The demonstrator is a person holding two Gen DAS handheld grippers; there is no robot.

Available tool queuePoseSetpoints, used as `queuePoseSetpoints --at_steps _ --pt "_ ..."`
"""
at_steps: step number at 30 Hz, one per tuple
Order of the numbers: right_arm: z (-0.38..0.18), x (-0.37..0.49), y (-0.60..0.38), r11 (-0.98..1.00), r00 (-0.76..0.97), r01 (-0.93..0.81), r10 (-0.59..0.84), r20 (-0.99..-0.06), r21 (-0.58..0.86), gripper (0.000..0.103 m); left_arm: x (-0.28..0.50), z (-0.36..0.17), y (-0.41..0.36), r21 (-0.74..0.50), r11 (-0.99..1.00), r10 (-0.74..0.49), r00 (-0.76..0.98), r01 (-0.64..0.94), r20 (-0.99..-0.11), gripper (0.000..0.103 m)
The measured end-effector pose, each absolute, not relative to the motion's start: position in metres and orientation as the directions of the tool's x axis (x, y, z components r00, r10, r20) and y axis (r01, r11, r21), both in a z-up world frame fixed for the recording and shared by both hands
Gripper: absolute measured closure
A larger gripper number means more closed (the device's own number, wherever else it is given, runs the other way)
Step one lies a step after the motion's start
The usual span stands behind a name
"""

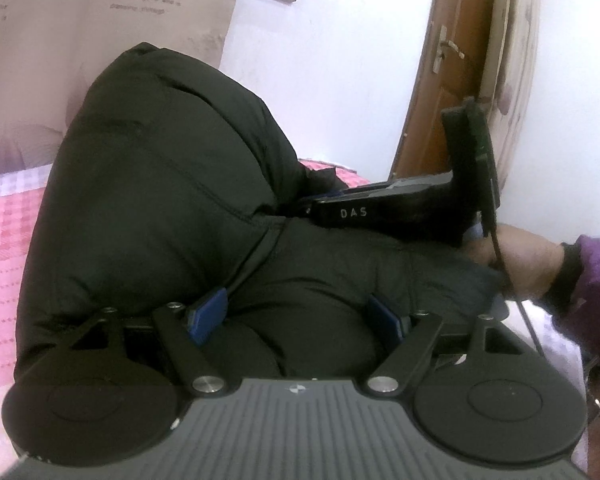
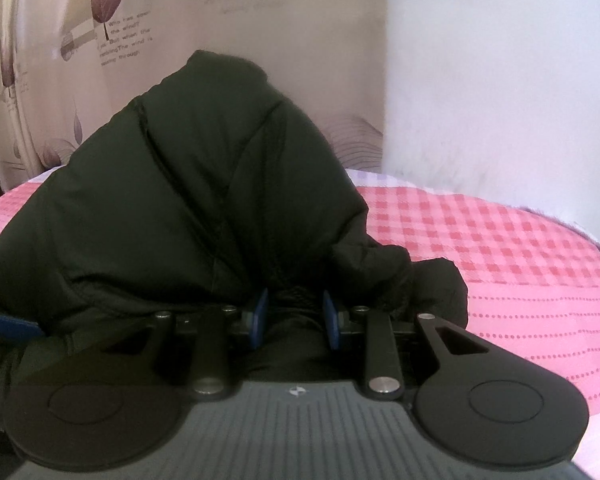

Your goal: Fold large clothes

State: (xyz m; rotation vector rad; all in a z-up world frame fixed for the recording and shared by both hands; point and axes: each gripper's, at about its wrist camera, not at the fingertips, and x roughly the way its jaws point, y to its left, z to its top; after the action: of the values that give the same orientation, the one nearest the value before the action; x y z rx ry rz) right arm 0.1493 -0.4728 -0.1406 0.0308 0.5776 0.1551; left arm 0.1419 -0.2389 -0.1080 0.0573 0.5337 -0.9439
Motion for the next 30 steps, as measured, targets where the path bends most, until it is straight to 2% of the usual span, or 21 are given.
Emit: queuePoseSetpoints --at_steps 5,9,12,17,22,30 --pt "-0.116 0.140 -0.473 0.993 0.815 -0.095 0.120 -0.567 0.074 0.073 0.142 -0.109 -0.239 -0.157 0.600 -0.745 0.476 0.785 -0.468 0.025" --pt "-0.087 0.089 -0.474 0.990 0.879 -0.066 0.117 -0.462 0.124 0.070 0.141 -0.109 -0.240 -0.152 0.604 -0.741 0.481 0.783 -0.467 0.025" --pt "-0.082 0.049 -0.461 0.990 0.887 -0.101 0.136 -0.441 0.100 0.070 0.140 -0.109 -0.241 -0.149 0.604 -0.740 0.483 0.783 -0.468 0.025" --pt "-0.107 0.011 -0.440 0.996 0.867 -0.092 0.082 -0.491 0.005 0.071 0.138 -0.111 -0.240 -0.147 0.603 -0.743 0.484 0.784 -0.462 0.025" --pt "-0.126 0.016 -0.448 0.994 0.838 -0.024 0.077 -0.541 0.103 0.071 0.135 -0.113 -0.239 -0.138 0.602 -0.742 0.488 0.786 -0.460 0.024" --pt "-0.149 0.026 -0.450 0.987 0.828 0.016 0.076 -0.556 0.160 0.072 0.134 -0.112 -0.240 -0.137 0.603 -0.742 0.490 0.786 -0.457 0.025"
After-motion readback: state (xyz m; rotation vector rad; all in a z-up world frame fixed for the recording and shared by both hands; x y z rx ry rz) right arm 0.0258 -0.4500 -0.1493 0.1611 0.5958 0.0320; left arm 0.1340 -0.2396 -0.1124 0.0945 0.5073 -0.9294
